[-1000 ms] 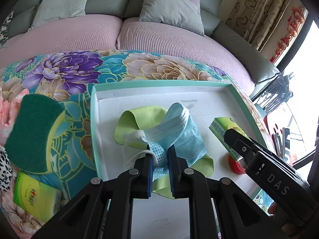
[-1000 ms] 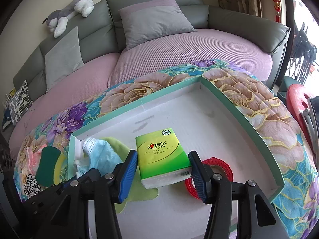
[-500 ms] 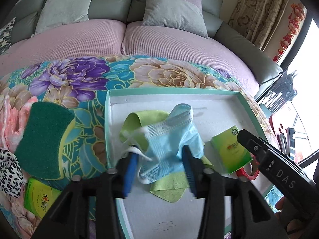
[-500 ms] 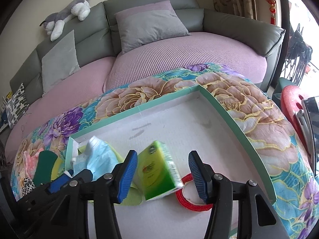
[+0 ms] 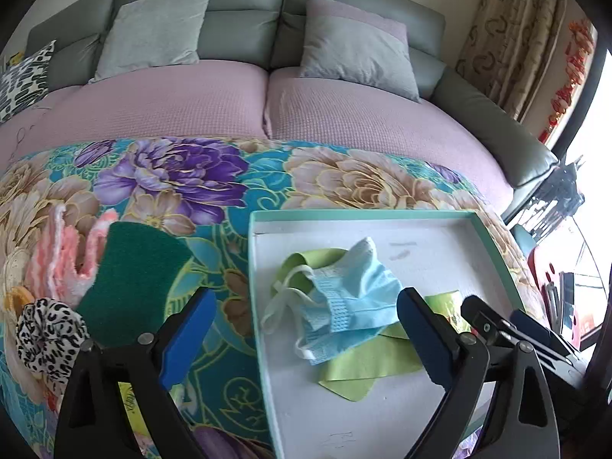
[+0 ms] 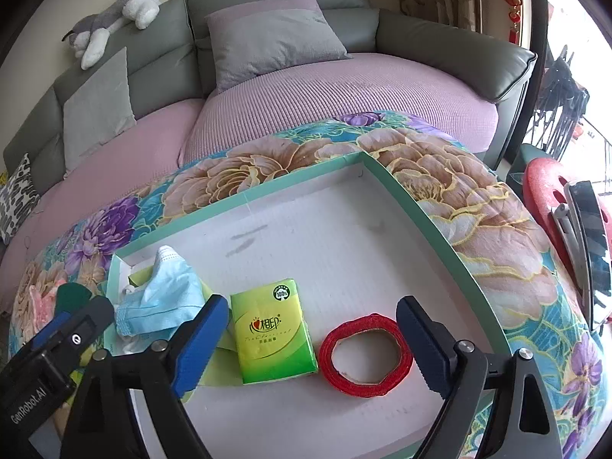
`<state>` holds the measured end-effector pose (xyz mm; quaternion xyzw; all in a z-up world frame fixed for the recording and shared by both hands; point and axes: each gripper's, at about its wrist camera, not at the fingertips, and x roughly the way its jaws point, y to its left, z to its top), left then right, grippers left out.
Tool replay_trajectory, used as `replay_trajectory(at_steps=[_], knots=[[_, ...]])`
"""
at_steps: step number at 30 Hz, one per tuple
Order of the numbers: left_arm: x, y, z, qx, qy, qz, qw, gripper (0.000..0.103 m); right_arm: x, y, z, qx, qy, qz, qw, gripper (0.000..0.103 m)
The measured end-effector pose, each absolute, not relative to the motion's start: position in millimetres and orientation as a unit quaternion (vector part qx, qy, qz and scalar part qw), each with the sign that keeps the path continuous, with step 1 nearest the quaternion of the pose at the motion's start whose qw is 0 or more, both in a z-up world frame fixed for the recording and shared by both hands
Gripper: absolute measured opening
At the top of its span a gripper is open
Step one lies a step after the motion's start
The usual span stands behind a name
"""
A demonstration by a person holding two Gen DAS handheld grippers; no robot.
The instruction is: Organize soft objects
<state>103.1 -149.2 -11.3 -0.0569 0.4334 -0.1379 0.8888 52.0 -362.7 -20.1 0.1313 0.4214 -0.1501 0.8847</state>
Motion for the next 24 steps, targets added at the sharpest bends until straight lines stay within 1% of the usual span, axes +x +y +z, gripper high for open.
replay_trajectory(at_steps=[2, 4, 12, 24], knots=[[104.6, -141.8, -10.1, -0.061, 0.429, -0.118, 0.893, 0.096, 52.3, -360.7, -20.7, 0.125, 0.425, -0.151, 0.884, 0.096], [106.0, -134.5, -8.0, -0.063, 0.424, -0.103, 0.898, 0.096, 52.5, -358.4, -20.9, 0.116, 0.428, -0.154, 0.883, 0.102], [107.1, -107.9, 9.4, -0.052, 0.401, -0.054, 0.913, 0.096, 52.3, -344.6, -16.7, 0.078, 0.436, -0.156, 0.883, 0.103], [97.7, -71.9, 29.7, -0.051, 0.39, 0.005, 0.919, 0.096, 38.7, -308.8, -3.6, 0.043, 0.433, -0.133, 0.891, 0.103]])
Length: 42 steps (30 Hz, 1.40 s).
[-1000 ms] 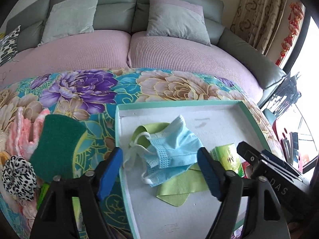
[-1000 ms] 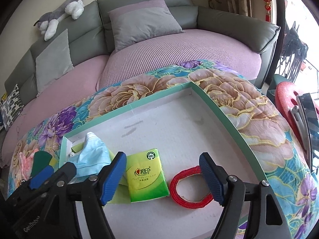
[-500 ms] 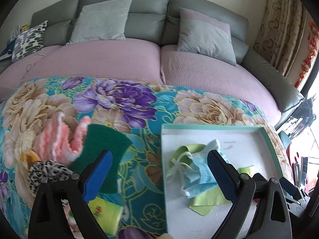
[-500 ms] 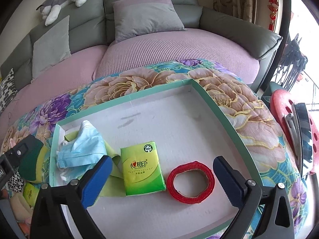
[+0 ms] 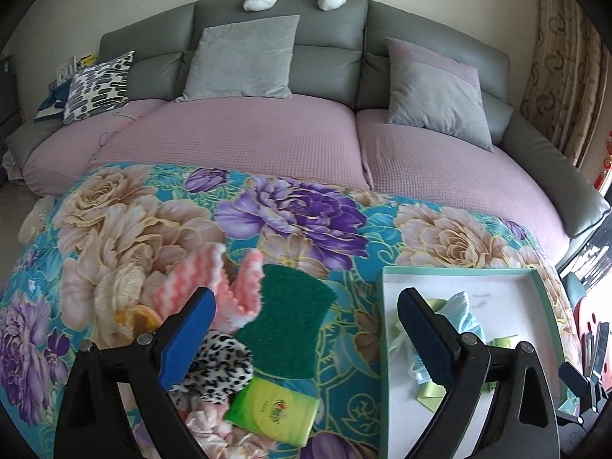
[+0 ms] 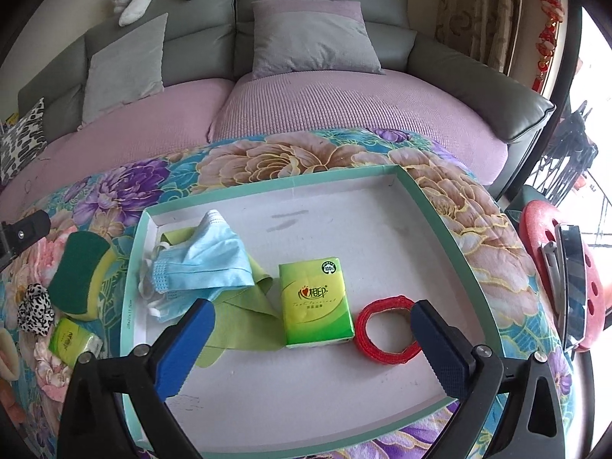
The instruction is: Organize soft objects
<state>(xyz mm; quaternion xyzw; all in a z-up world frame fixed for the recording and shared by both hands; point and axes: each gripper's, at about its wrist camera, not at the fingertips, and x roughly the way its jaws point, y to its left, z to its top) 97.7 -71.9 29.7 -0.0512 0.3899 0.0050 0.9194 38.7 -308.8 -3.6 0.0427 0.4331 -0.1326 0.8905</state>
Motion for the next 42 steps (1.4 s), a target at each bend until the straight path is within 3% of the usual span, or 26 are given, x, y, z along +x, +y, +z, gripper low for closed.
replay_trajectory(at_steps=[19, 42], knots=[[48.1, -5.8, 63.2, -0.055, 0.369, 0.076, 0.925, 0.096, 14.4, -224.5, 14.5, -0.003, 0.436, -0.066, 0.898, 0.103], [20.4, 78.3, 25.8, -0.123, 0.452, 0.143, 0.872, 0.096, 20.4, -152.9, -9.0, -0.011, 0.47, 0.022, 0.882, 0.103]])
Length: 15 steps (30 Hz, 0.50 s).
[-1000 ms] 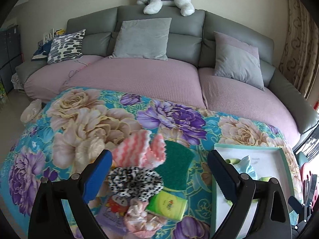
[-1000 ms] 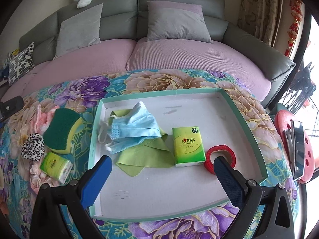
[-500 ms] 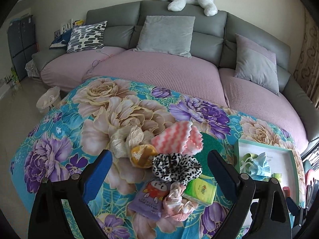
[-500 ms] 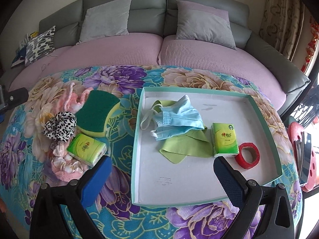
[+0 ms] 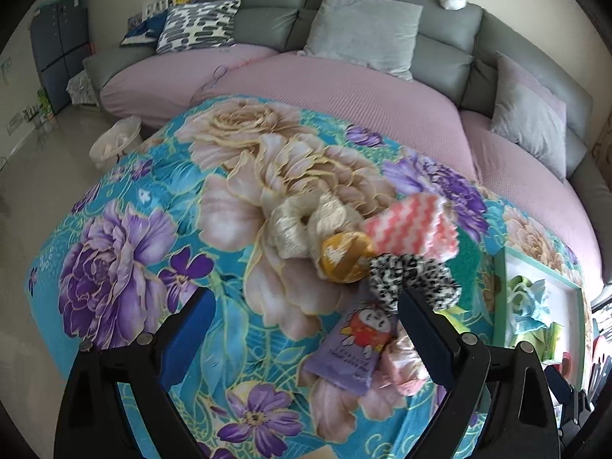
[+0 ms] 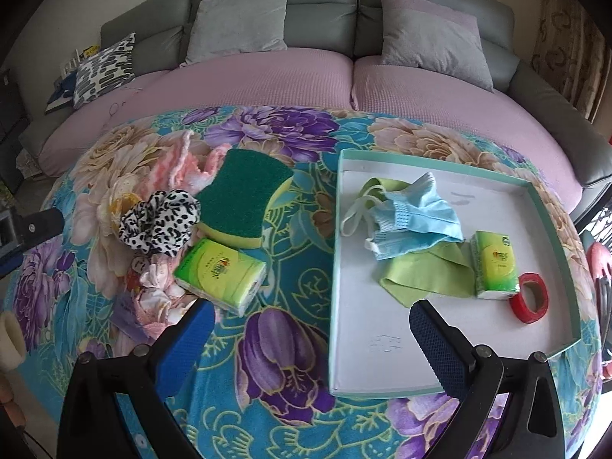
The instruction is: Organize soft objects
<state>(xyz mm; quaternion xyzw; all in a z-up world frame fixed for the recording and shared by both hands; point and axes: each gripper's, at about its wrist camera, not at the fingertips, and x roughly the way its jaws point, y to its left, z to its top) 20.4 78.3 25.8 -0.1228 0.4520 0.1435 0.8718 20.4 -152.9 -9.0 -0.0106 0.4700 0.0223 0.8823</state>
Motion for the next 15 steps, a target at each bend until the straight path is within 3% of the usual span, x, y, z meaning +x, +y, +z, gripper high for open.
replay_trajectory(at_steps=[15], knots=[[41.0, 81.9, -34.3, -0.152, 0.544, 0.099, 0.819, 0.096, 29.8, -121.7, -38.2, -0.03, 0.512, 0.062, 0.856, 0.103]])
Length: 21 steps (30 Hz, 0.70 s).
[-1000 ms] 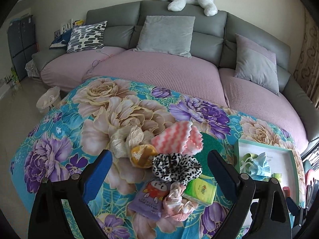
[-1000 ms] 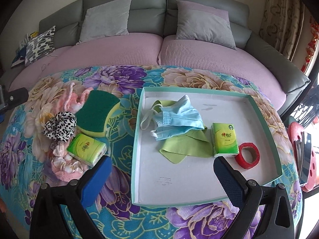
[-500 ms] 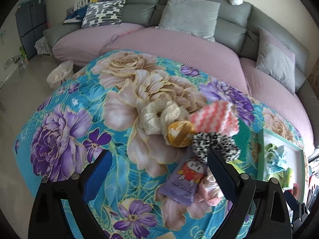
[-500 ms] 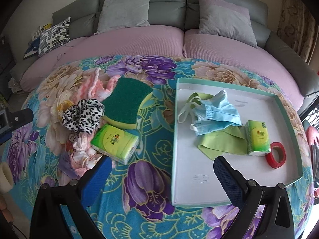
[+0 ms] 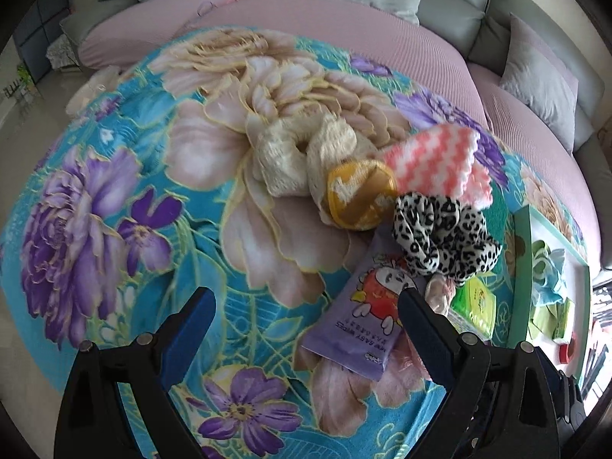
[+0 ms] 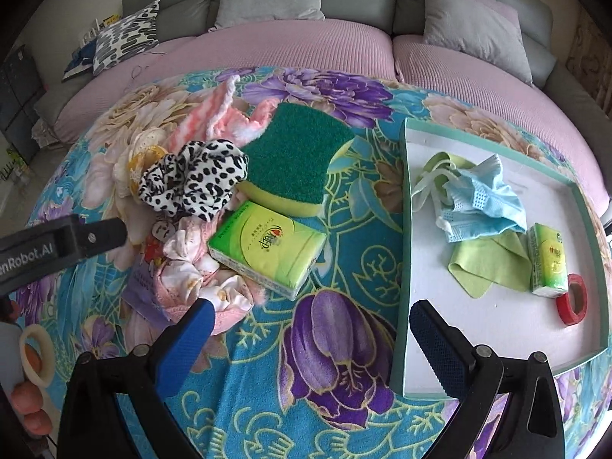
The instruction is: Organize soft objects
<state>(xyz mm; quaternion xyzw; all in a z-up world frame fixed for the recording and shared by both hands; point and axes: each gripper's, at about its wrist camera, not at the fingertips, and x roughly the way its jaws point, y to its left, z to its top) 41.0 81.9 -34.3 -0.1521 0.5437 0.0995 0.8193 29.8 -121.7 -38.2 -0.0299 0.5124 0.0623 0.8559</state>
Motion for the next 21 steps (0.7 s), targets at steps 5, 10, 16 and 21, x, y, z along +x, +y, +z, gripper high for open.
replay_trajectory(at_steps=[5, 10, 16, 21], knots=[[47.7, 73.8, -49.2, -0.134, 0.567, 0.093, 0.808, 0.096, 31.1, -121.5, -40.4, -0.031, 0.515, 0.065, 0.854, 0.103], [54.2, 64.4, -57.4, -0.12, 0.58, 0.074, 0.802, 0.096, 31.4, -121.8, -41.5, -0.029, 0.519, 0.064, 0.852, 0.103], [61.0, 54.3, -62.3, -0.113, 0.586, 0.051, 0.801, 0.096, 32.2, -121.0, -42.6, -0.033, 0.52, 0.063, 0.851, 0.103], [66.0, 44.0, -65.3, -0.096, 0.585, 0.045, 0.804, 0.096, 31.0, -120.4, -43.1, -0.035, 0.52, 0.062, 0.851, 0.103]])
